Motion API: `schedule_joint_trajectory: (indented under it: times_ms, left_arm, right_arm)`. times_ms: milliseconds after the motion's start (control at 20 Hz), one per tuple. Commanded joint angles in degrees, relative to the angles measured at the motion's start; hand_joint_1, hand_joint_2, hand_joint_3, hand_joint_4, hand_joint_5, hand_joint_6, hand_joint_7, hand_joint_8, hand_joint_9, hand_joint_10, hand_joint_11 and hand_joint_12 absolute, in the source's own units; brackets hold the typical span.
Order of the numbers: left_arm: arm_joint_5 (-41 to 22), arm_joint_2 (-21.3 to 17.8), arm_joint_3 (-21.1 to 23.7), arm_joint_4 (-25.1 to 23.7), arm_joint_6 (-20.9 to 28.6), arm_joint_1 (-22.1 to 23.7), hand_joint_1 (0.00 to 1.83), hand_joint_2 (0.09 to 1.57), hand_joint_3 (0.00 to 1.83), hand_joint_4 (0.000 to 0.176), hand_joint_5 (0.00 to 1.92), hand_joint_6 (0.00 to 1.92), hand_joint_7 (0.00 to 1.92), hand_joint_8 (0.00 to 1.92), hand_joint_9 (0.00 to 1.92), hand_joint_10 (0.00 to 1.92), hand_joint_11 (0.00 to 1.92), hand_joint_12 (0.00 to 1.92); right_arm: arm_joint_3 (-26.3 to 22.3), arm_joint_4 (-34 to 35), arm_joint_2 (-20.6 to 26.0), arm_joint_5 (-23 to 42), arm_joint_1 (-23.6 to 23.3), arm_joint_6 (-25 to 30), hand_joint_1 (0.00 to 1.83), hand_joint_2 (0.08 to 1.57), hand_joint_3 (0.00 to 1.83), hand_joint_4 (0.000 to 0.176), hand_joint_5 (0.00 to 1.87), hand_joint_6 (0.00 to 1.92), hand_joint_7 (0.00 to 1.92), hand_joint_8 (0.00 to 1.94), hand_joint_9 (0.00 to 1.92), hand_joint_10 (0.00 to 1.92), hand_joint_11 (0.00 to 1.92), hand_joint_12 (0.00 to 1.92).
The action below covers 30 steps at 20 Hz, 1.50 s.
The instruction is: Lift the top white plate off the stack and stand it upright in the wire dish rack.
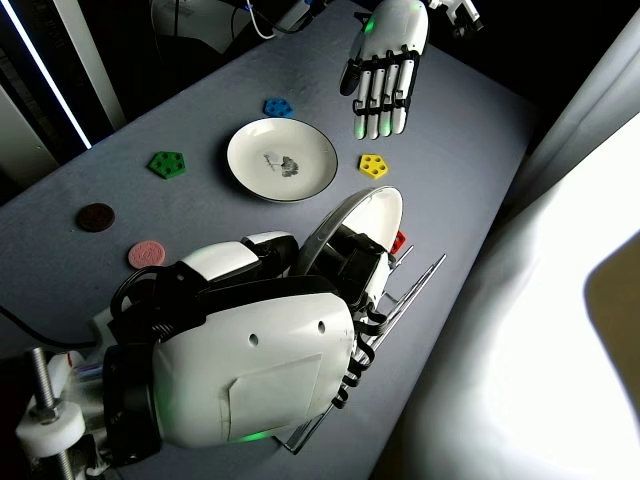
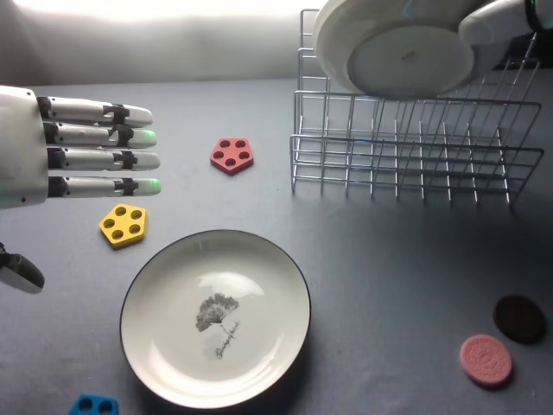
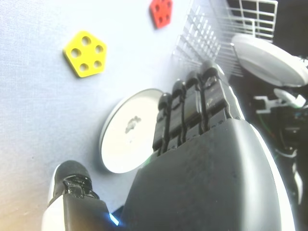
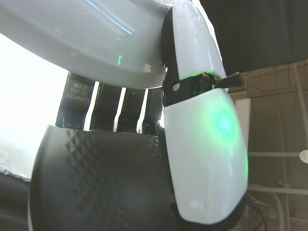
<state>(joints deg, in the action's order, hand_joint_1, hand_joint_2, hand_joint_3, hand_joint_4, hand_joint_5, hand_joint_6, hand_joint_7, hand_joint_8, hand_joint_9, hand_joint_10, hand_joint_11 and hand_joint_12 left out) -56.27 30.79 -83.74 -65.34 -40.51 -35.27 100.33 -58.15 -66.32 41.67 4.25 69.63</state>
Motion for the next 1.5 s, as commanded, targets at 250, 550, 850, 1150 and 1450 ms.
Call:
schedule_joint_trajectory:
  times_ms: [250, 550, 850, 1150, 1450]
  left_arm:
    - [-3.47, -0.74, 0.32, 3.82, -0.2, 1.51, 0.18, 0.94, 0.0, 0.0, 0.08, 0.0, 0.08, 0.0, 0.05, 0.0, 0.01, 0.15]
    - [-3.51, -0.72, 0.39, 3.69, -0.2, 1.59, 0.15, 0.93, 0.0, 0.0, 0.09, 0.0, 0.07, 0.0, 0.03, 0.0, 0.0, 0.08]
    - [-3.52, -0.66, 0.46, 3.43, -0.2, 1.76, 0.13, 0.95, 0.01, 0.0, 0.07, 0.0, 0.07, 0.0, 0.04, 0.0, 0.02, 0.09]
    - [-3.54, -0.74, 0.55, 3.2, -0.11, 1.9, 0.17, 0.94, 0.0, 0.0, 0.07, 0.0, 0.08, 0.0, 0.06, 0.0, 0.03, 0.1]
    - [-3.53, -0.66, 0.58, 2.6, -0.02, 2.28, 0.17, 0.95, 0.0, 0.0, 0.07, 0.0, 0.08, 0.0, 0.07, 0.0, 0.04, 0.11]
  right_arm:
    - [-0.04, 5.32, 0.82, 4.17, 0.33, 1.29, 1.49, 1.09, 0.0, 0.0, 0.87, 1.16, 1.0, 0.79, 0.96, 0.87, 0.96, 1.37]
    - [0.08, 5.68, 0.69, 4.25, 0.88, 1.29, 1.49, 1.1, 0.0, 0.0, 0.82, 1.22, 0.95, 0.85, 0.95, 0.92, 0.95, 1.38]
    - [0.98, 6.76, 0.41, 4.9, 2.03, 1.3, 1.49, 1.1, 0.0, 0.0, 0.82, 1.2, 0.99, 0.8, 0.95, 0.92, 0.97, 1.35]
    - [1.6, 6.67, 0.29, 5.7, 1.19, 1.3, 1.49, 1.11, 0.0, 0.0, 0.79, 1.26, 0.92, 0.9, 0.91, 0.96, 0.95, 1.37]
    - [2.58, 6.32, -0.3, 5.74, 1.85, 1.3, 1.49, 1.12, 0.0, 0.0, 0.8, 1.27, 0.92, 0.91, 0.91, 0.96, 0.94, 1.39]
